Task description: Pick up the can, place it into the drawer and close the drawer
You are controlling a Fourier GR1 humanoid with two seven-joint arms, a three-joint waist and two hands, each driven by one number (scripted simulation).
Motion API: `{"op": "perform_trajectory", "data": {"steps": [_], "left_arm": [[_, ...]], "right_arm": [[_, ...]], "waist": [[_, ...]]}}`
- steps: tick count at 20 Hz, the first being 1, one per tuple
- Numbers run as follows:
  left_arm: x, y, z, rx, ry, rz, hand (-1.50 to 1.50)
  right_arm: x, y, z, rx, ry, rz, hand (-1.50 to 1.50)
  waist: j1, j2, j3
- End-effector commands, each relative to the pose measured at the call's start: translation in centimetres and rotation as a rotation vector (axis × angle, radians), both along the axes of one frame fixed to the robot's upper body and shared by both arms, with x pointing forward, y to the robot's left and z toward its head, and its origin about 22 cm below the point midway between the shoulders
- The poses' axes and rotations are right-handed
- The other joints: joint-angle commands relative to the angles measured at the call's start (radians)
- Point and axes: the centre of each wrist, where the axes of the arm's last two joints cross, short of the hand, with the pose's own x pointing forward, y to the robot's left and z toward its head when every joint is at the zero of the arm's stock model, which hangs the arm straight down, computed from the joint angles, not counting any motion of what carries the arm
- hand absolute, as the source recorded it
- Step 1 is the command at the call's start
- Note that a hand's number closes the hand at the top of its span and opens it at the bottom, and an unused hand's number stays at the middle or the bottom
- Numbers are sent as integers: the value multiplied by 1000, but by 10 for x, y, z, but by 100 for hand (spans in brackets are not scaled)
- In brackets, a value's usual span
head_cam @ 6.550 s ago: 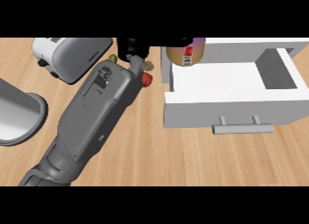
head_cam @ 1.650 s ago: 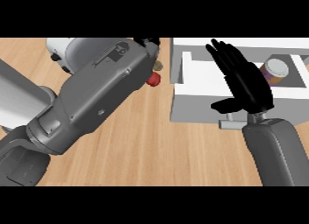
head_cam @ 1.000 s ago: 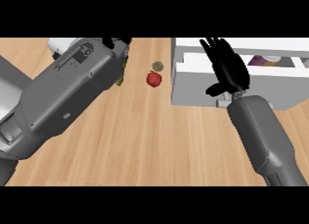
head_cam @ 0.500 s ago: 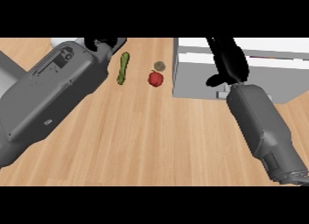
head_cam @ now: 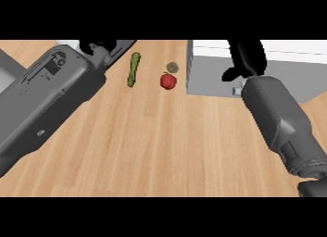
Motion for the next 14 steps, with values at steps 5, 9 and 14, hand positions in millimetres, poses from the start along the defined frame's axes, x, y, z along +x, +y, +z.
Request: {"op": "perform_trajectory", "data": {"steps": [5, 9, 14], "left_arm": [[-11, 5, 9, -1, -6, -31, -150], [-13, 1, 13, 0, -17, -41, -150], [-20, 1, 5, -2, -6, -60, -150]], "right_arm": [[17, -4, 37, -16, -40, -61, -150], [22, -11, 53, -14, -62, -76, -150], [23, -4, 51, 27, 30, 8, -150]], "waist": [[29, 7, 3], [34, 17, 4], [53, 20, 5]]}}
